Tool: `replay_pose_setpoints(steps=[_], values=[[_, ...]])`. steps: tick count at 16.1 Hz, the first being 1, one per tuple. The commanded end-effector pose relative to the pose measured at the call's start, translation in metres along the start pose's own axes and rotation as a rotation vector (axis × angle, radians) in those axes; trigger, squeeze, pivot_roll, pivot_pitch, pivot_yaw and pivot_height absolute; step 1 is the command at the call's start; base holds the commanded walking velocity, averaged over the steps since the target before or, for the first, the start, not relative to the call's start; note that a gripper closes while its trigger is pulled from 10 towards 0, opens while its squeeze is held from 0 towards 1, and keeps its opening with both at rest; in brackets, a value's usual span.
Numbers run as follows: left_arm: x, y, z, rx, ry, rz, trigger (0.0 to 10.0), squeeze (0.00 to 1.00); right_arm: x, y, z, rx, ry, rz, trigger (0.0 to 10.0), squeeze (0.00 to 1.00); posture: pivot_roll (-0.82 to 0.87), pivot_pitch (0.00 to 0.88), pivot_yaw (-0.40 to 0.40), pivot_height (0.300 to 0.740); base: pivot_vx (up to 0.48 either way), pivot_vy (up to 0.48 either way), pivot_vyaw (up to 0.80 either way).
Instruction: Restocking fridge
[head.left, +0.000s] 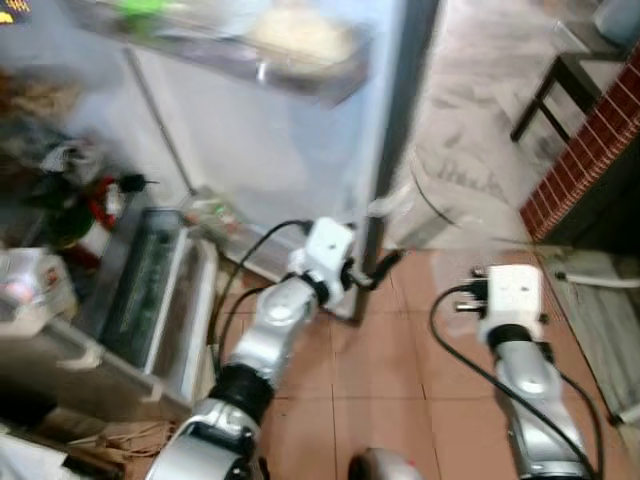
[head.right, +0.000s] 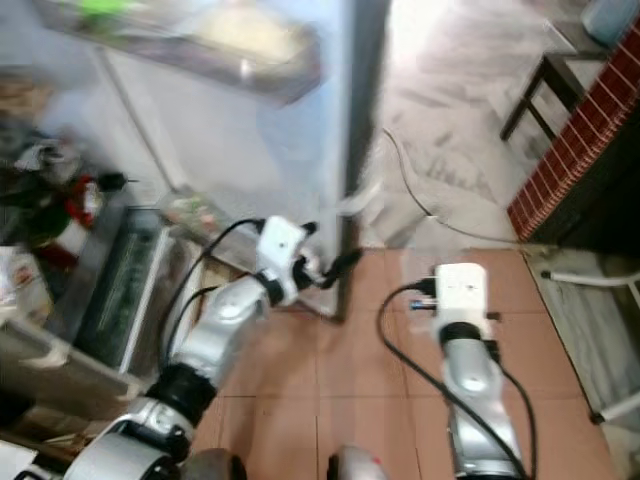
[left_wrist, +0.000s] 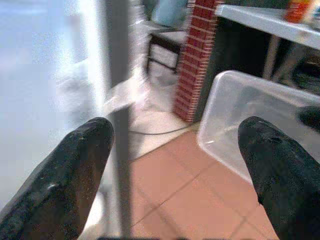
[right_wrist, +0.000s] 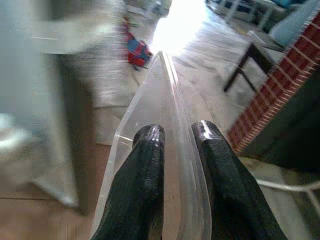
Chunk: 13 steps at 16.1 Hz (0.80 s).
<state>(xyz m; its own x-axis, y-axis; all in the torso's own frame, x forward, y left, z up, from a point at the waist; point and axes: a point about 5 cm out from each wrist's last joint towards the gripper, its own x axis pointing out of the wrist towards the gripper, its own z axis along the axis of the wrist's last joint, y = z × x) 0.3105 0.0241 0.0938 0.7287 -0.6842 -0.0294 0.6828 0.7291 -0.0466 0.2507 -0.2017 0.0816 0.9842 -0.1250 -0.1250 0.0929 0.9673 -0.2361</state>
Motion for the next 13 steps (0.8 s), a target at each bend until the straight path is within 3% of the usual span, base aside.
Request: replay_pose_setpoints(steps=[1, 3, 4, 5, 7, 11, 13], values=[[0.001, -0.001, 0.001, 0.008, -0.002, 0.019, 10.0, 0.00, 0.001, -0.002, 0.001, -0.001, -0.004, -0.009, 10.0, 0.00, -0.03, 0.038, 0.009, 0.740, 0.000, 0.000, 0.00], [0.000, 0.006, 0.001, 0.020, -0.003, 0.098, 10.0, 0.00, 0.003, -0.001, 0.002, 0.014, -0.007, 0.007, 10.0, 0.00, -0.03, 0.033, 0.008, 0.740, 0.000, 0.000, 0.00], [-0.004, 0.016, 0.000, 0.025, 0.004, 0.216, 10.0, 0.00, 0.004, 0.003, 0.004, 0.045, -0.014, 0.051, 10.0, 0.00, -0.03, 0.033, 0.008, 0.740, 0.000, 0.000, 0.00], [-0.008, 0.020, 0.000, 0.015, -0.007, 0.254, 10.0, 0.00, 0.005, 0.004, 0.005, 0.053, -0.020, 0.061, 10.0, 0.00, -0.03, 0.033, 0.008, 0.740, 0.000, 0.000, 0.00], [-0.024, 0.035, -0.005, 0.001, -0.008, 0.378, 10.0, 0.00, 0.008, 0.006, 0.007, 0.067, -0.024, 0.073, 10.0, 0.00, -0.02, 0.028, 0.008, 0.740, 0.000, 0.000, 0.00], [-0.043, 0.050, -0.011, -0.029, -0.015, 0.496, 10.0, 0.00, 0.012, 0.014, 0.012, 0.075, -0.055, 0.134, 10.0, 0.00, -0.01, 0.024, 0.004, 0.740, 0.000, 0.000, 0.00], [-0.046, 0.054, -0.009, 0.000, -0.015, 0.517, 10.0, 0.00, 0.013, 0.019, 0.018, 0.057, -0.092, 0.179, 10.0, 0.00, -0.01, 0.021, 0.002, 0.740, 0.285, 0.000, 0.62]])
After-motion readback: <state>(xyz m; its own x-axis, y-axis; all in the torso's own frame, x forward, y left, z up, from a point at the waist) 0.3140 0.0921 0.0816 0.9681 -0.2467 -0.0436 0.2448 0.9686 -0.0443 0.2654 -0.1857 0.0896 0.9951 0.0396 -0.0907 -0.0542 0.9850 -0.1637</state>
